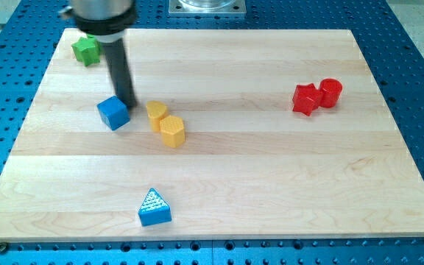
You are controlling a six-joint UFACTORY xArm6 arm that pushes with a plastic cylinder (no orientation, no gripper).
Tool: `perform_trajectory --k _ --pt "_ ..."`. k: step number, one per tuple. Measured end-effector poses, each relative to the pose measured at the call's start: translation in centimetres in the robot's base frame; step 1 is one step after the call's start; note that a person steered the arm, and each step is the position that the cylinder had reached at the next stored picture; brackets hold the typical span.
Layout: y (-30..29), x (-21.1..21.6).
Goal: Push the blue cube into the blue triangle
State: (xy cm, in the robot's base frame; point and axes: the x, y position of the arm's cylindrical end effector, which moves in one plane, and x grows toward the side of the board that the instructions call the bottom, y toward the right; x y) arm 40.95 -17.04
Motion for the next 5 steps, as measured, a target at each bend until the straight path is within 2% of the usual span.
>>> perform_trajectory --k 1,3,4,5 --pt "3.1 6.0" --pt "-3.1 4.1" --pt "0.0 9.1" --pt "2.2 10.7"
